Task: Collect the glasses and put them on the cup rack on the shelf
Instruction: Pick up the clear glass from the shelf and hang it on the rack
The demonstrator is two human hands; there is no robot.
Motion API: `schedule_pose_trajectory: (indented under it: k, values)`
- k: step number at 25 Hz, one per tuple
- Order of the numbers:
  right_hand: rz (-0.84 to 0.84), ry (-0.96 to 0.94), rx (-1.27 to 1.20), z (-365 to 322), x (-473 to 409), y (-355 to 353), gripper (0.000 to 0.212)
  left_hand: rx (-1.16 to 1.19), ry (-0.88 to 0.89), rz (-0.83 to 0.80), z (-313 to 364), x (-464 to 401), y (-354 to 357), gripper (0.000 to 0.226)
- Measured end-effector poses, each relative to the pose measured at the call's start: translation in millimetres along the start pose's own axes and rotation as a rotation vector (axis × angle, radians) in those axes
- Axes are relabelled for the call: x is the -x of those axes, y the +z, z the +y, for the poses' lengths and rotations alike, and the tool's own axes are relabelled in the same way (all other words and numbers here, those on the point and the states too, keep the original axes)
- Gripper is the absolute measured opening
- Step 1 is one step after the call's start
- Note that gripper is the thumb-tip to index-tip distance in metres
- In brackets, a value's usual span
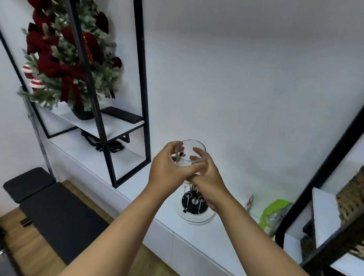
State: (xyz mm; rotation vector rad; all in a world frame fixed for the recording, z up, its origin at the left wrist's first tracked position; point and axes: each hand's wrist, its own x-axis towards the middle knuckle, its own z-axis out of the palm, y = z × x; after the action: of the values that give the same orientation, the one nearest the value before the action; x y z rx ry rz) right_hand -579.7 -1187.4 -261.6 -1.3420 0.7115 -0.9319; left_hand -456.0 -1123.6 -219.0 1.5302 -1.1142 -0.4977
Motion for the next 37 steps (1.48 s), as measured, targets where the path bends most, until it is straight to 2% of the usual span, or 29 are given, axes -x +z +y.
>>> schedule_pose_trajectory:
  k: [2, 5, 9, 14, 17, 20, 27, 32, 37]
  values:
    - [-0.128, 0.072, -0.312, 16, -23, -21, 0.062, 0.02, -0.017, -0.021, -8, -23, 3, 0.078]
    - [-0.109, 0.248, -0.766, 46, -53, -48, 0.061, 0.042, -0.045, -0.051, -20, -57, 13, 0.076]
    - [-0.099, 0.322, -0.898, 74, -100, -40, 0.053, 0.047, -0.064, -0.081, -37, -96, 35, 0.073]
    - [0.008, 0.329, -1.045, 86, -144, -39, 0.048, 0.074, -0.074, -0.12, -72, -135, 59, 0.078]
    - [0.121, 0.359, -1.042, 104, -154, -52, 0.039, 0.053, -0.083, -0.252, -99, -148, 70, 0.08]
    - [0.207, 0.362, -1.005, 122, -162, -65, 0.038, -0.014, -0.052, -0.428, -137, -166, 71, 0.094]
    - [0.595, 0.324, -0.913, 164, -150, -101, 0.04, -0.081, -0.177, -0.568, -252, -194, 70, 0.053]
    - [0.801, 0.323, -0.853, 207, -146, -111, 0.04, -0.059, -0.203, -0.636, -302, -211, 96, 0.04]
    - [0.94, 0.358, -0.745, 255, -147, -119, 0.036, -0.163, -0.223, -0.652, -357, -217, 134, 0.038]
